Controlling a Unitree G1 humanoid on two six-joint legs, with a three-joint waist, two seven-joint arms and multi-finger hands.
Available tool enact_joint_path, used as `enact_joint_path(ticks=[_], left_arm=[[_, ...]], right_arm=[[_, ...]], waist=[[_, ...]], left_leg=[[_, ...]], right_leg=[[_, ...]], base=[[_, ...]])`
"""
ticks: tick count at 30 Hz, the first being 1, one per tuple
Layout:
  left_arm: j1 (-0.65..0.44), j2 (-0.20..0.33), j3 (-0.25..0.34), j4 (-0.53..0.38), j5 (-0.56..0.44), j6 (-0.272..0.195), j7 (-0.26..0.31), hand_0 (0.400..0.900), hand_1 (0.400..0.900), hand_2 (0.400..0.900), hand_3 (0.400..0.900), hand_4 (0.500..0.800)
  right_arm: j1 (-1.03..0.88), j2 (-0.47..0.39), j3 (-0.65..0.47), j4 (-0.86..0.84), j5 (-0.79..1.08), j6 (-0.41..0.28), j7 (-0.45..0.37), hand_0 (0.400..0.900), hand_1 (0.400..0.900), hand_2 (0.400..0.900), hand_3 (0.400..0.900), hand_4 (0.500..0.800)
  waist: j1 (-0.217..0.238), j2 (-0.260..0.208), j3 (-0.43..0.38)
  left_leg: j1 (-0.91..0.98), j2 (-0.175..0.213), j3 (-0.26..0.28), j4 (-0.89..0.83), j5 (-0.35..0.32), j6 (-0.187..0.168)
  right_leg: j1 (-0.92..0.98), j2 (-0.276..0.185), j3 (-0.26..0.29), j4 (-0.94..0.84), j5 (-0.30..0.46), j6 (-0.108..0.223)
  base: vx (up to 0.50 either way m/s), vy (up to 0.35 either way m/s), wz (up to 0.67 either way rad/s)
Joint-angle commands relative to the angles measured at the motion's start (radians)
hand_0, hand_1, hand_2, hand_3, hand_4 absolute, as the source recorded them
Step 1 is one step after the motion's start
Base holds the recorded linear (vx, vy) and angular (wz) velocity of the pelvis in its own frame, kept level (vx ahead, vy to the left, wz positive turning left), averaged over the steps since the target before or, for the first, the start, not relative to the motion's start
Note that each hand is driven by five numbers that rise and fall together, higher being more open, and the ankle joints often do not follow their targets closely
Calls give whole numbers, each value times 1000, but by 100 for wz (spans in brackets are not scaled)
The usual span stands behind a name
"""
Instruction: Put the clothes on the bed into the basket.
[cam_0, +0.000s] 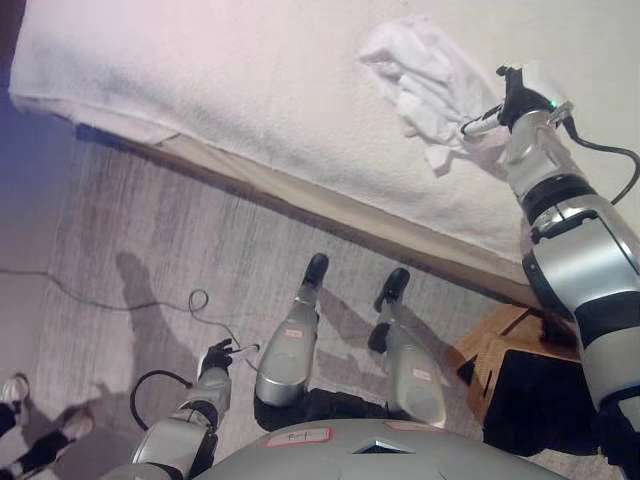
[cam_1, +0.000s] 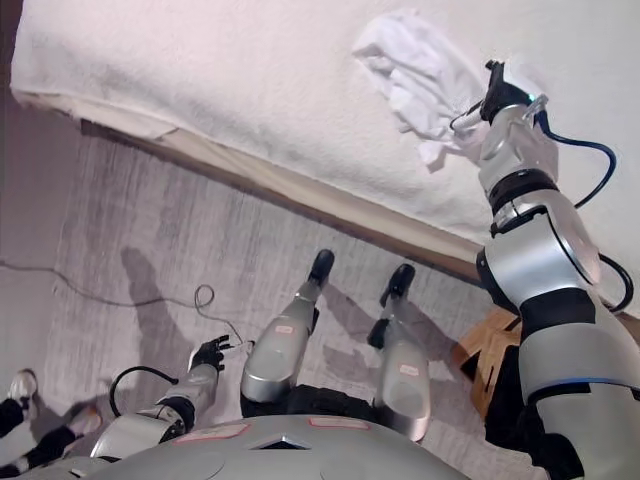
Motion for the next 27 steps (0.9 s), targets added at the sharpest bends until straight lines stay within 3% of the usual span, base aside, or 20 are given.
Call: enact_joint_path(ticks=[1, 10, 24, 26, 27], left_arm=[[28, 70, -61, 10, -52, -2, 47, 900, 900, 900, 900, 800], [25, 69, -78, -20, -91, -11, 49, 900, 900, 900, 900, 800], [30, 60, -79, -84, -160, -29, 45, 900, 900, 900, 900, 800], [32, 57, -80, -91, -162, -31, 43, 900, 900, 900, 900, 800], [31, 57, -79, -89, -163, -31, 43, 900, 900, 900, 900, 800]], right_arm=[[-169, -72, 111, 11, 18, -17, -38, 900, 900, 900, 900, 800], [-210, -102, 121, 23, 62, -20, -27, 900, 900, 900, 900, 800], [-276, -186, 155, 32, 126, -29, 22, 900, 900, 900, 900, 800], [-277, -191, 146, 24, 155, -37, 30, 580, 580, 580, 580, 608], [-279, -193, 145, 21, 164, -39, 31, 492, 492, 492, 492, 555]], waist=[[17, 0, -13], [42, 29, 18], [65, 93, 65], [65, 97, 69], [64, 97, 71]], left_leg=[[-29, -30, 6, -111, 122, 43], [-71, -36, -23, -112, 135, 37], [-157, -41, -41, -108, 161, 30], [-164, -40, -39, -108, 163, 30], [-165, -40, -38, -108, 164, 29]], right_leg=[[-56, -44, 40, 195, -103, 32], [-95, -53, 14, 234, -127, 26], [-222, -68, 17, 322, -161, 15], [-234, -68, 20, 329, -163, 15], [-237, -67, 21, 331, -164, 14]], base=[[17, -29, 19], [14, -25, 14], [-8, -18, 4], [0, 0, 0], [0, 0, 0]])
